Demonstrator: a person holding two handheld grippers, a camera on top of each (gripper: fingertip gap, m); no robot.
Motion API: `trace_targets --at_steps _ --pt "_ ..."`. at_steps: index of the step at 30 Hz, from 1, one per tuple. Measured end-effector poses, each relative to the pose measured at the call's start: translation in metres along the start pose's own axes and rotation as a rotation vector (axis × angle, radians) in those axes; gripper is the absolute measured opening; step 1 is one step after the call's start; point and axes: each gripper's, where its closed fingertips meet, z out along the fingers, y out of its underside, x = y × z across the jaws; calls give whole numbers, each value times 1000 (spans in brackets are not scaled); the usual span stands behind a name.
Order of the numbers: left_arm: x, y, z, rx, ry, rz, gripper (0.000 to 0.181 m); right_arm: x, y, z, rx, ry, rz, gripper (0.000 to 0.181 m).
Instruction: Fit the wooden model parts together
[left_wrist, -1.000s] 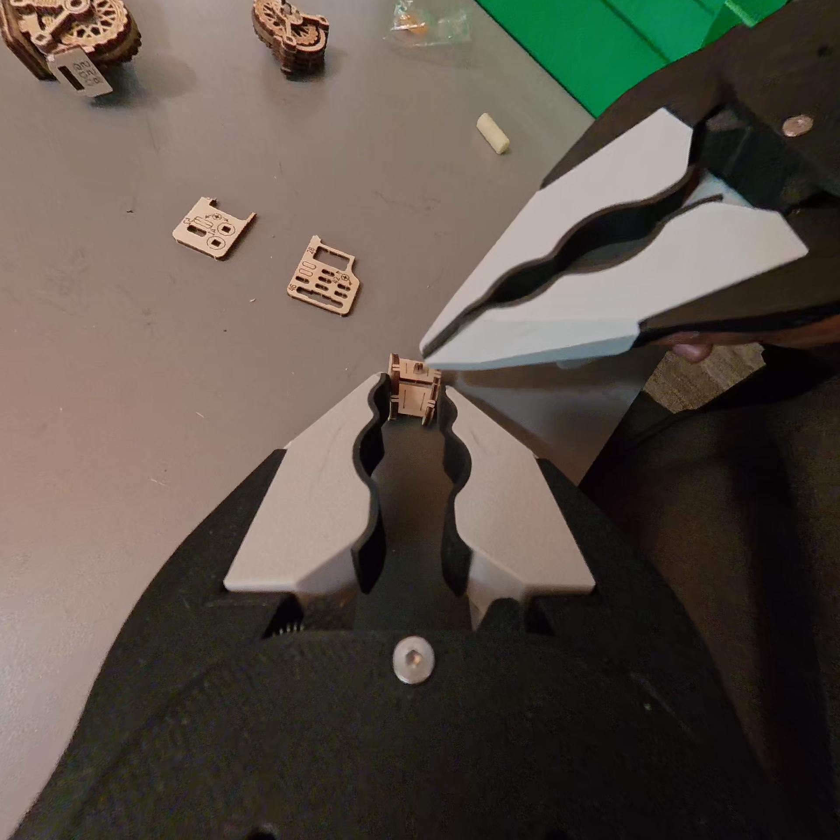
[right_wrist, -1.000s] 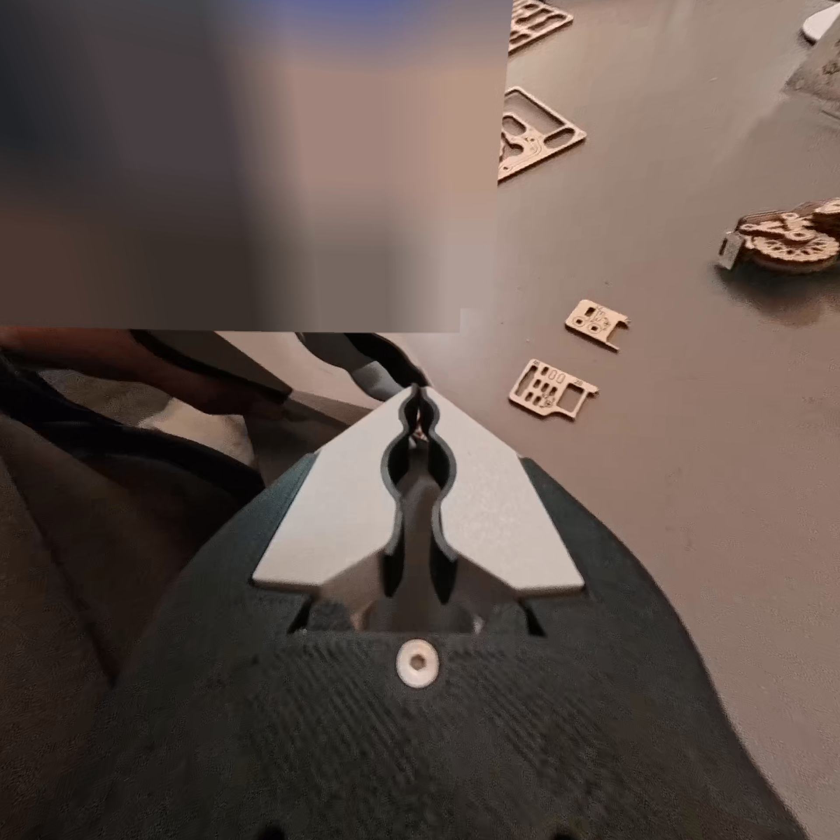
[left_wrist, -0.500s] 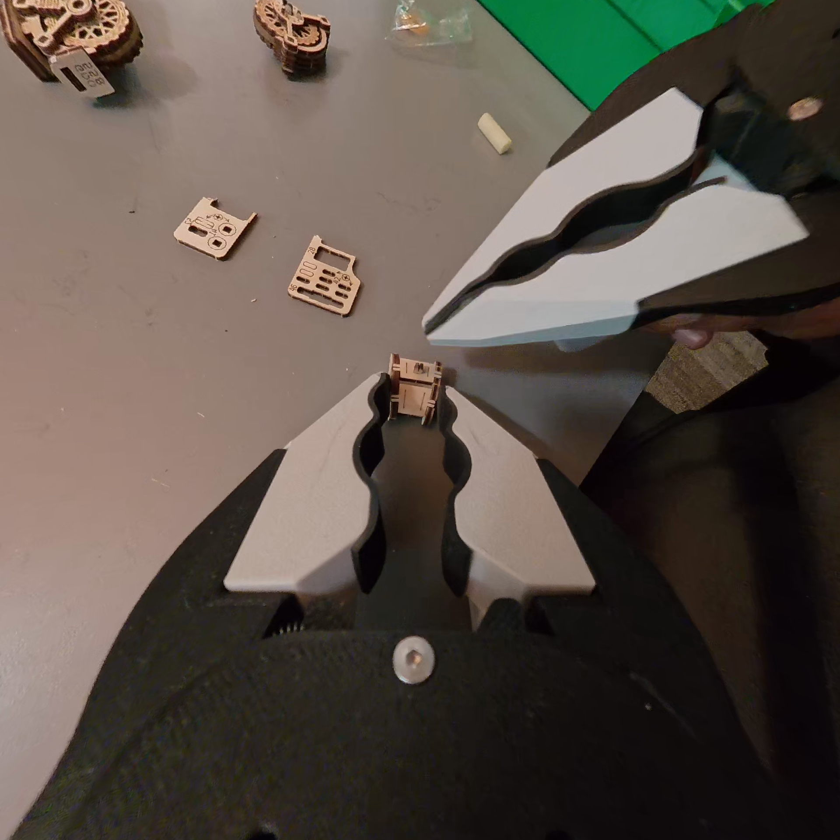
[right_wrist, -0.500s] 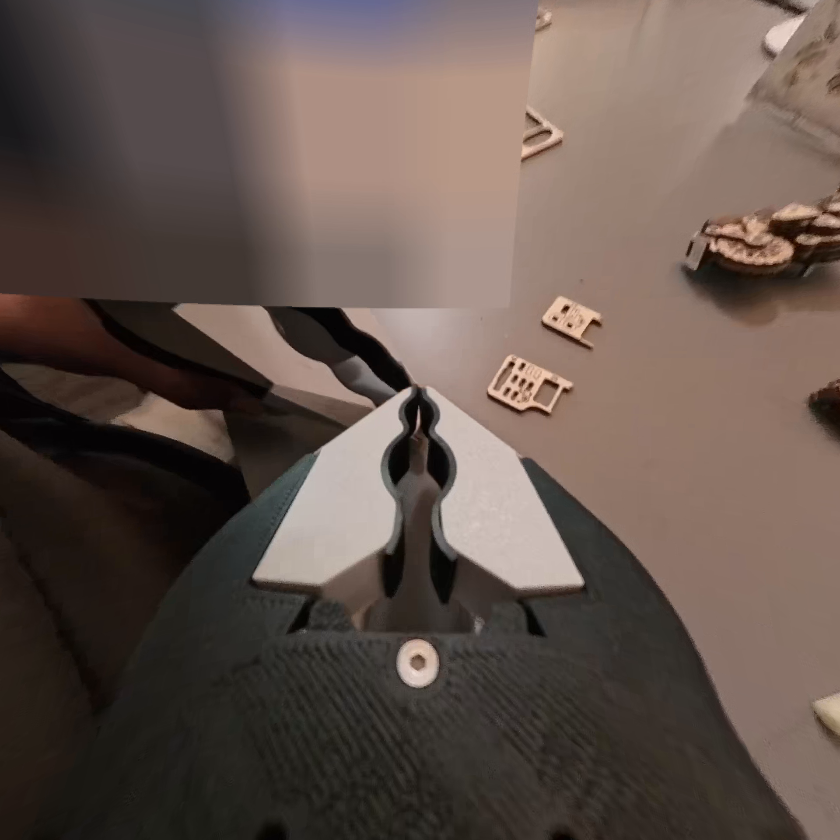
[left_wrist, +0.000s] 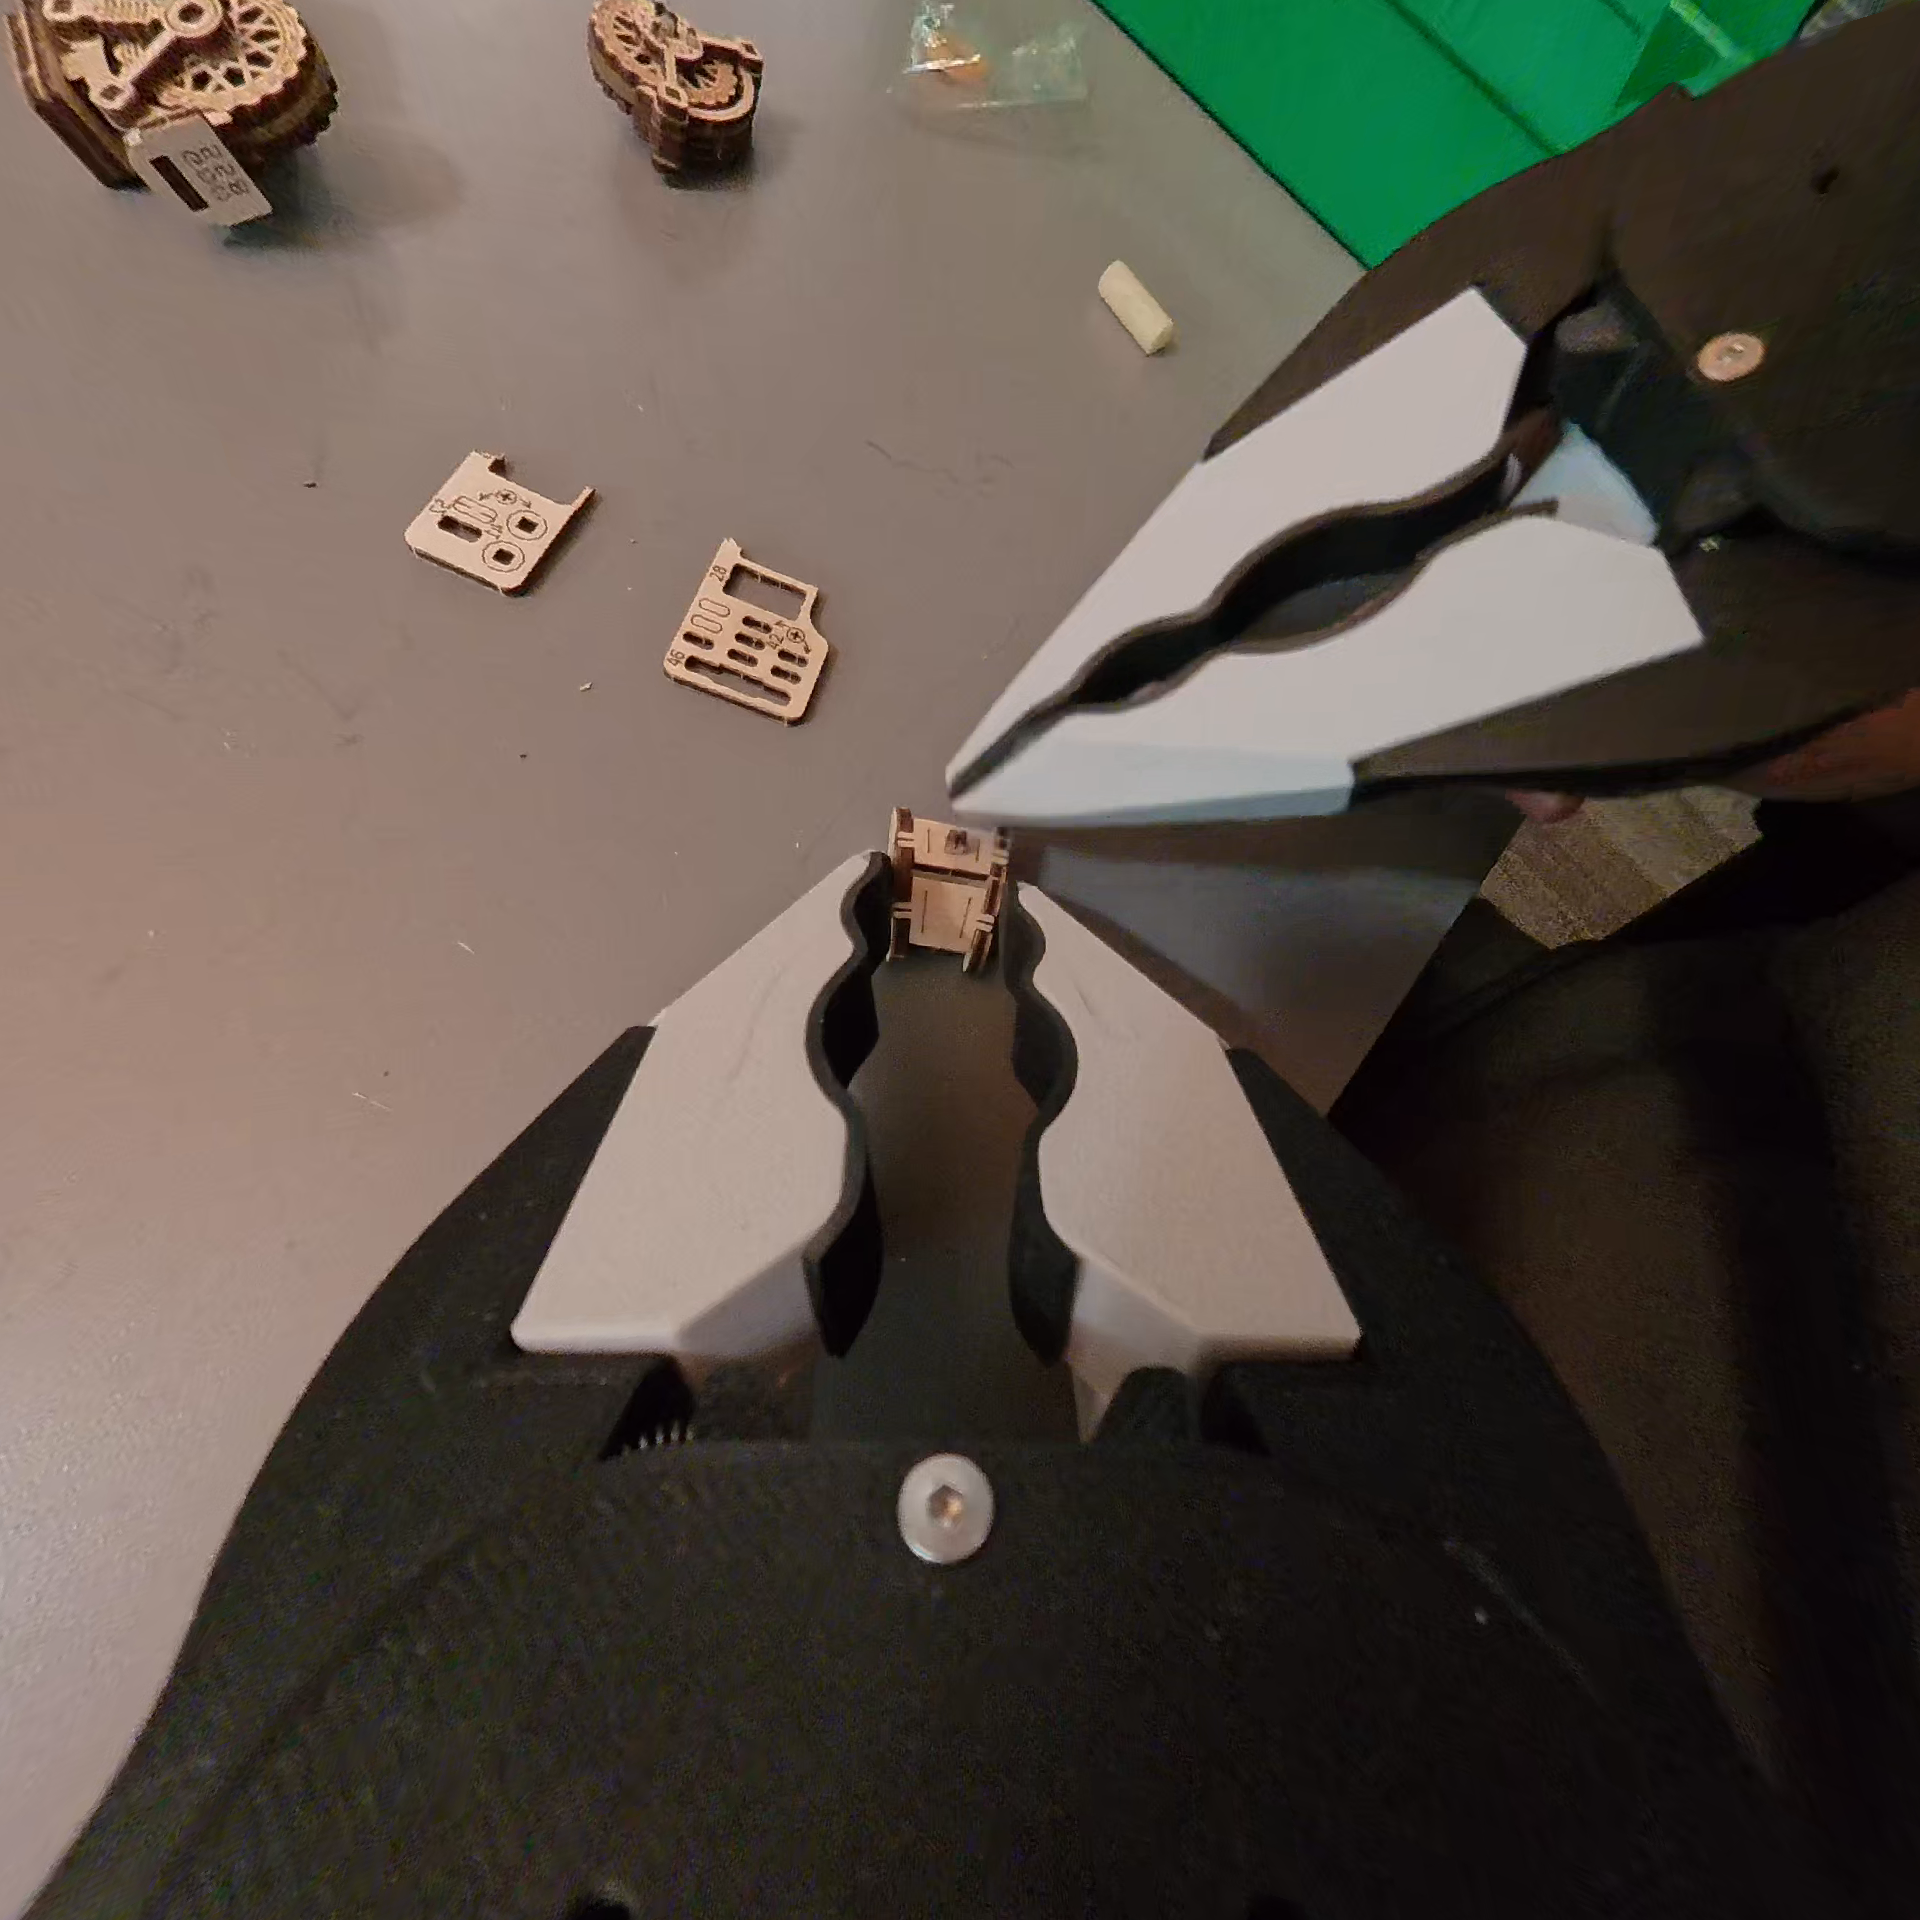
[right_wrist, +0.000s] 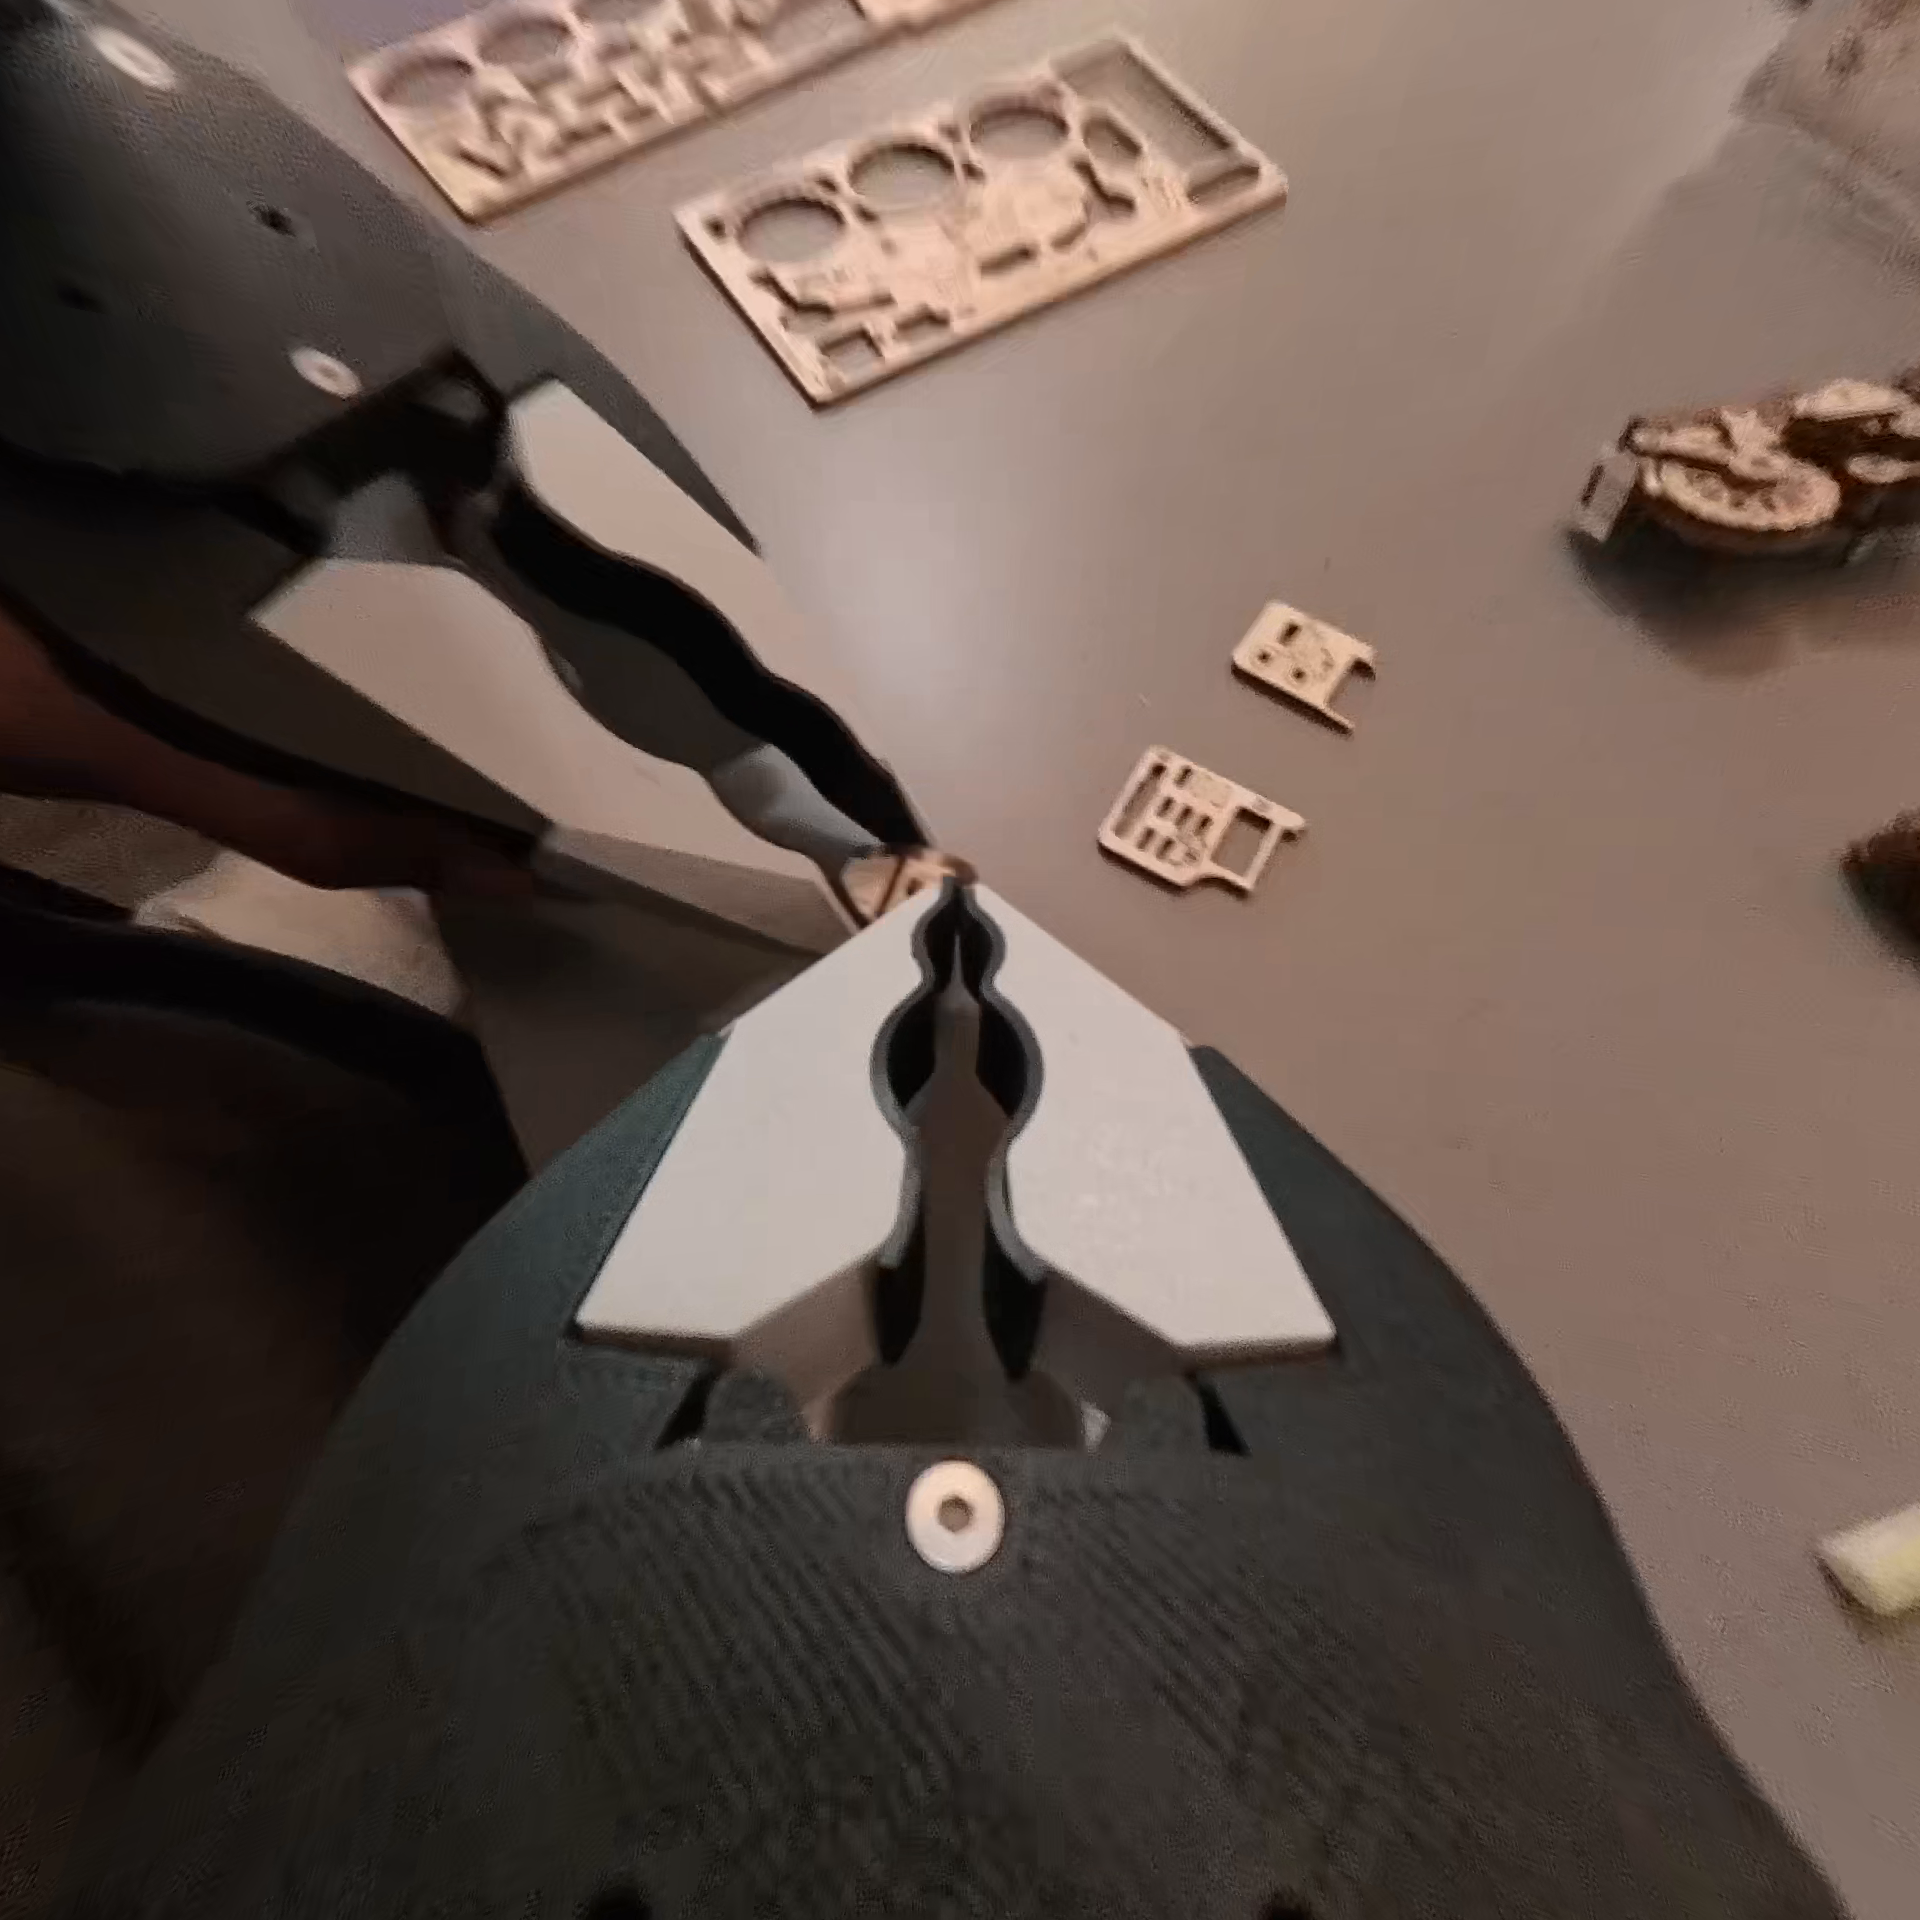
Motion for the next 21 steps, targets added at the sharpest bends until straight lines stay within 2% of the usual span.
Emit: trace_targets --at_steps 6,8,21 --pt "0 0 0 0 1 -1 20 -6 -13 -4 81 -67 87 1" --pt "0 0 0 0 0 0 20 -7 -6 0 49 -70 100 17" --pt "0 0 0 0 4 -6 20 -8 -1 4 32 -112 180 6"
